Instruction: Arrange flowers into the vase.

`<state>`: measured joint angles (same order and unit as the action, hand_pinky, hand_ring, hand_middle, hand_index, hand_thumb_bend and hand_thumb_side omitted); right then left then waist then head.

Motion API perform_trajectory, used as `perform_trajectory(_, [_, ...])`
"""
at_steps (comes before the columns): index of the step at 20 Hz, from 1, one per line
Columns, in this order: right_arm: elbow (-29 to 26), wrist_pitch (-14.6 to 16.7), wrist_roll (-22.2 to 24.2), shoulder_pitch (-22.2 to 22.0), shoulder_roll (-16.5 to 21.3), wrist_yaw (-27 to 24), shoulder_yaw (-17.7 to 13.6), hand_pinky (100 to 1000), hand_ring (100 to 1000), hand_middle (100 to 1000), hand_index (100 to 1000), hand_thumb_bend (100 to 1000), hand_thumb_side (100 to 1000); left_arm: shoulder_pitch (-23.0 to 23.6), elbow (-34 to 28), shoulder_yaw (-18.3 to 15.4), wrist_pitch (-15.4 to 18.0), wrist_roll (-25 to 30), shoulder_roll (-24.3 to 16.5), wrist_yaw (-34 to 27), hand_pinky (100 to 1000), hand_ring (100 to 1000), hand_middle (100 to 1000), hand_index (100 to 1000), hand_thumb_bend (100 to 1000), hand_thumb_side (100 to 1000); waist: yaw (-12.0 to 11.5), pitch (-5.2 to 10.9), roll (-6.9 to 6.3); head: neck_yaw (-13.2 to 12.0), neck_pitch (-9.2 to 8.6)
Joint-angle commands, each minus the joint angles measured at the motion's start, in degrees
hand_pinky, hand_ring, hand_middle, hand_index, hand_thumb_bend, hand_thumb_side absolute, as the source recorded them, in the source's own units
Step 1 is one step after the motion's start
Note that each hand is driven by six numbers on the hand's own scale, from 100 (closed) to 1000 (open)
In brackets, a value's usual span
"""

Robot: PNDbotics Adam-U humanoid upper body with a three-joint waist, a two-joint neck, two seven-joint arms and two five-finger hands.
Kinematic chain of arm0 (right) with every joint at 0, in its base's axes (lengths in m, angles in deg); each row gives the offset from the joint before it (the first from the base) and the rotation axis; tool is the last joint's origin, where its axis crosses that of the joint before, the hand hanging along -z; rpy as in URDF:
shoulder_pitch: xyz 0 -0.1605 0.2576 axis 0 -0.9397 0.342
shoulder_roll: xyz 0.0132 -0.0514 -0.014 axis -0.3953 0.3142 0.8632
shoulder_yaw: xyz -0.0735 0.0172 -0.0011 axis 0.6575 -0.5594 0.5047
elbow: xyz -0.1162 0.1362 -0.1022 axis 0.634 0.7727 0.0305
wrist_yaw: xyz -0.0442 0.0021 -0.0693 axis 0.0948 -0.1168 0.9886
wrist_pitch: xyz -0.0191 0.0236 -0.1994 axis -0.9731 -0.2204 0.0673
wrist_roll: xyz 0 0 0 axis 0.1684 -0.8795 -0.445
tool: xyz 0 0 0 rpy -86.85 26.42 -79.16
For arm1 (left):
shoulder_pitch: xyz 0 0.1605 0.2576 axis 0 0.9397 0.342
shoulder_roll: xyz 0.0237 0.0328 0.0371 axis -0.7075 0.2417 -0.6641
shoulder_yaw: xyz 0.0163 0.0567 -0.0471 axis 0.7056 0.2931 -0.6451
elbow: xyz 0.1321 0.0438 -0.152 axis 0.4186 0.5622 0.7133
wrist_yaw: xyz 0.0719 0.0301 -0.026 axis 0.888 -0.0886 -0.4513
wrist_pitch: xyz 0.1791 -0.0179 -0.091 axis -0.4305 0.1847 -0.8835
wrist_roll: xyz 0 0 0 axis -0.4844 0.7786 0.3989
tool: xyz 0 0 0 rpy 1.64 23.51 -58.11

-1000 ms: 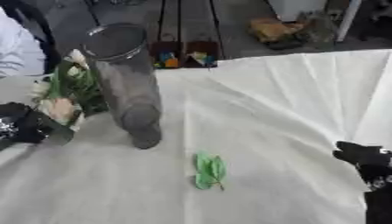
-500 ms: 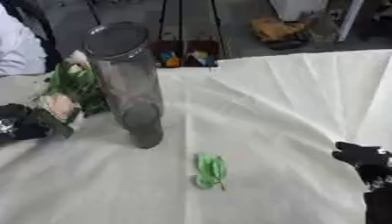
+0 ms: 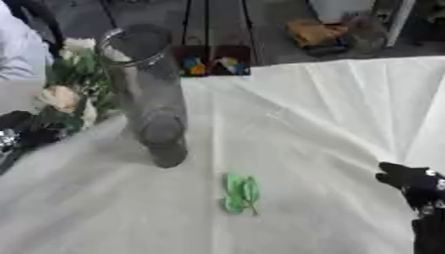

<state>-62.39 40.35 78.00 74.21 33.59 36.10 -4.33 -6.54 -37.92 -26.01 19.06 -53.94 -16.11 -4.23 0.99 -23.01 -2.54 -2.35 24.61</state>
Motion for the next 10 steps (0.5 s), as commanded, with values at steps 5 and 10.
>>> perform_trajectory(5, [-1.0,-0.56,0.12,-0.21,0.83,-0.72,-0.08,718,745,561,608,100,1000,-1.55,-5.2,-1.61,-1.04,-4.08,-3.69,1.5,100,100,100,102,100,835,-0.44,2.0,-0.11,0.03,0.35])
perform_trajectory(10, [-1.0,-0.83,0.11,-0.4,0.99,-1.13,-0.22,718,745,560,608,100,1000,-1.83,-8.11,-3.46,-2.17,-6.05,-4.2,1.21,100,100,100,100,100,794,-0.76,2.45,-0.17,0.03,0.63])
